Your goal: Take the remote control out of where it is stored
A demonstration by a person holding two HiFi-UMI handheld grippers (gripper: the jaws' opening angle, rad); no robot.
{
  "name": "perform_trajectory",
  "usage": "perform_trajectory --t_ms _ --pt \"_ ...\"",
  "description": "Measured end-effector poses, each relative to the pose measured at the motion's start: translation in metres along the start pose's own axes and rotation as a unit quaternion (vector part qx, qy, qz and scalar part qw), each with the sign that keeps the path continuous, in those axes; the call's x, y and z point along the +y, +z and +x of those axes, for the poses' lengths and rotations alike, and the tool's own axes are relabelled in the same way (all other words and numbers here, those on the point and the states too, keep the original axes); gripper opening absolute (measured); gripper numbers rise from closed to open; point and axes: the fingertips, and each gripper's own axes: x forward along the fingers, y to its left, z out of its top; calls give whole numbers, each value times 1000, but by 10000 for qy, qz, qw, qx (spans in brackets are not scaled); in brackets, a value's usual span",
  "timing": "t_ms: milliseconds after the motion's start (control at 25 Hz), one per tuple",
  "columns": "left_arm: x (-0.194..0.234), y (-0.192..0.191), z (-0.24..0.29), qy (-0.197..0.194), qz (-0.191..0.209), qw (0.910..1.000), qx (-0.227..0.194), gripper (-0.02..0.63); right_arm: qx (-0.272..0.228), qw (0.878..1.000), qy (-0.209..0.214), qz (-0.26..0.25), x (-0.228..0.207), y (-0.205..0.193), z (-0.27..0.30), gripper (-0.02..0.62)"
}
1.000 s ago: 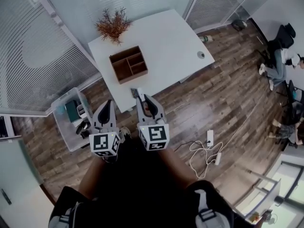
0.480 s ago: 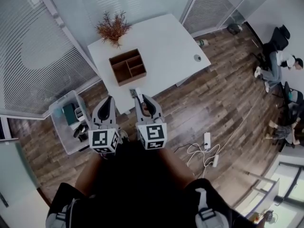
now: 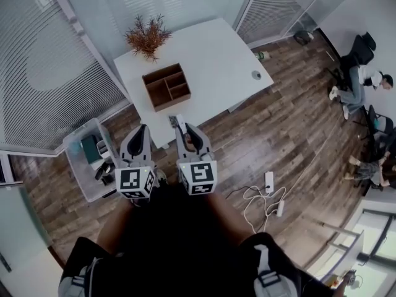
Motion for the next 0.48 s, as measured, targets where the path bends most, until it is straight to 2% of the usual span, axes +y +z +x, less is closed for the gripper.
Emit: perform_trajectory --t_ms 480 --pt "5 -5 -3 -22 -33 10000 0 -2 32 10000 6 -70 7 -5 0 75"
